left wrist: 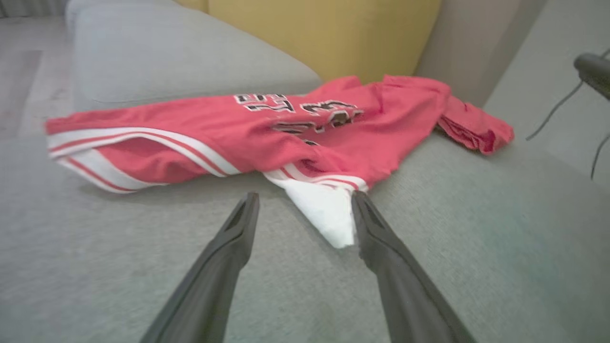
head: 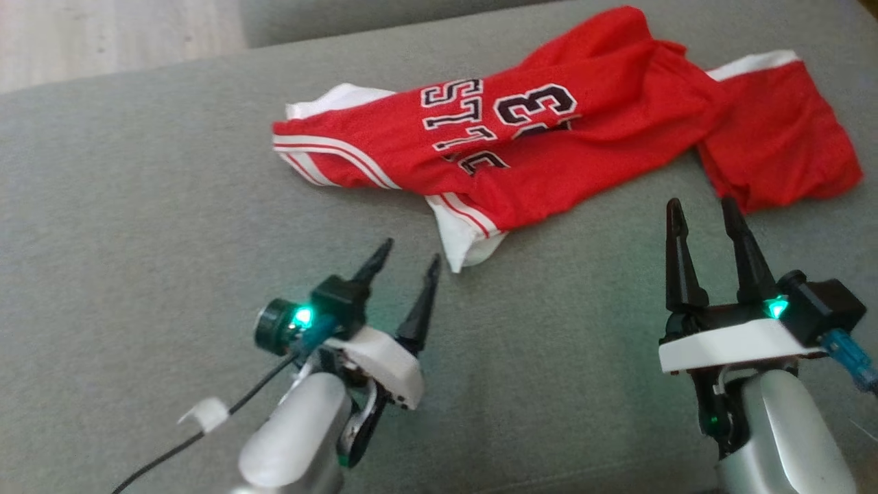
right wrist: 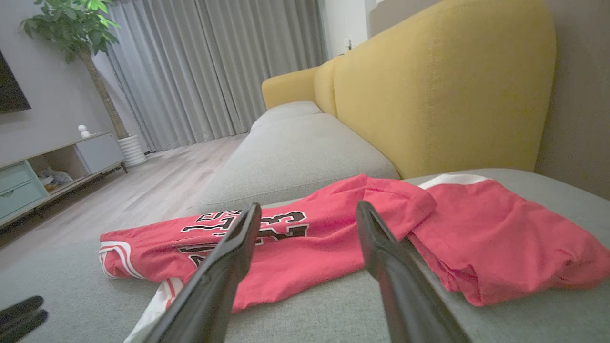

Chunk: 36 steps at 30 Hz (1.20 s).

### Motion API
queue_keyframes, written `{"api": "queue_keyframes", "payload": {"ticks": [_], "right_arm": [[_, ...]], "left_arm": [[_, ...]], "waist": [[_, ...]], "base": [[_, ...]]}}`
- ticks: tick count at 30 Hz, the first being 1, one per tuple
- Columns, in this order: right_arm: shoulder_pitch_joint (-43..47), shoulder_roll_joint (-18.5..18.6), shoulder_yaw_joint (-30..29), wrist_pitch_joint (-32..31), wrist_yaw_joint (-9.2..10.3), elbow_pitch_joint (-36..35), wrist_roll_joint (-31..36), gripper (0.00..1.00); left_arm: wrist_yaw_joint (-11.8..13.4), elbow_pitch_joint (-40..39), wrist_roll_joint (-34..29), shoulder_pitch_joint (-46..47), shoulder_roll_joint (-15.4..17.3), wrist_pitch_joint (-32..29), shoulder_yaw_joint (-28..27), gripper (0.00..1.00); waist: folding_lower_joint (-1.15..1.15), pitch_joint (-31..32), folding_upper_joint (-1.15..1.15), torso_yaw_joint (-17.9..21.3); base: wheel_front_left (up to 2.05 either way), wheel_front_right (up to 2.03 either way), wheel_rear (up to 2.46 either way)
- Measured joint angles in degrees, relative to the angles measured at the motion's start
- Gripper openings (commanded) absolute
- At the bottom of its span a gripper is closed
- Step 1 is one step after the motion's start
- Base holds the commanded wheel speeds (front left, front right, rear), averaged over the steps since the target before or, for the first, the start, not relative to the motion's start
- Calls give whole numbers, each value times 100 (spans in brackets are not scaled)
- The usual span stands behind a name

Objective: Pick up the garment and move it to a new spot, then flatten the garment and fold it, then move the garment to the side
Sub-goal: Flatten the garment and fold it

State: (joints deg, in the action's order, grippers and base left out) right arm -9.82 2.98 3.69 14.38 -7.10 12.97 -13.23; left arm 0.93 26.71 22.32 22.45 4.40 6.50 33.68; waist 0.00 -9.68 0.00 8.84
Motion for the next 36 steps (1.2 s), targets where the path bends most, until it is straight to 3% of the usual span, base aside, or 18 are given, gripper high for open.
{"api": "queue_keyframes", "payload": {"ticks": [8, 19, 20, 21, 22, 32, 36], "right_arm": [[-44, -1, 104, 0, 0, 10, -180, 100], [-193, -1, 152, 0, 0, 47, -313, 100], [-193, -1, 152, 0, 0, 48, -344, 100], [-193, -1, 152, 0, 0, 48, -350, 100], [-193, -1, 152, 0, 0, 49, -350, 100], [-191, -2, 68, 0, 0, 69, -345, 100], [-176, -2, 8, 1, 0, 79, -332, 100]], "left_arm": [[-32, 725, 42, 471, -123, -399, 488, 100], [364, 1335, 536, 956, -145, -175, 823, 100], [368, 1358, 600, 981, -145, -141, 865, 89], [371, 1386, 651, 1006, -145, -132, 902, 12], [388, 1414, 700, 1026, -146, -119, 928, 0], [626, 1675, 781, 1295, -129, 612, 946, 0], [795, 1430, 513, 1496, 123, 751, 837, 0]], "waist": [[0, -289, 0, 408], [0, -506, 0, 755], [0, -506, 0, 767], [0, -504, 0, 775], [0, -500, 0, 779], [0, -358, 0, 573], [0, -240, 0, 363]], "base": [[0, 0, 0], [0, 0, 0], [0, 0, 0], [0, 0, 0], [0, 0, 0], [0, 0, 0], [0, 0, 0]]}}
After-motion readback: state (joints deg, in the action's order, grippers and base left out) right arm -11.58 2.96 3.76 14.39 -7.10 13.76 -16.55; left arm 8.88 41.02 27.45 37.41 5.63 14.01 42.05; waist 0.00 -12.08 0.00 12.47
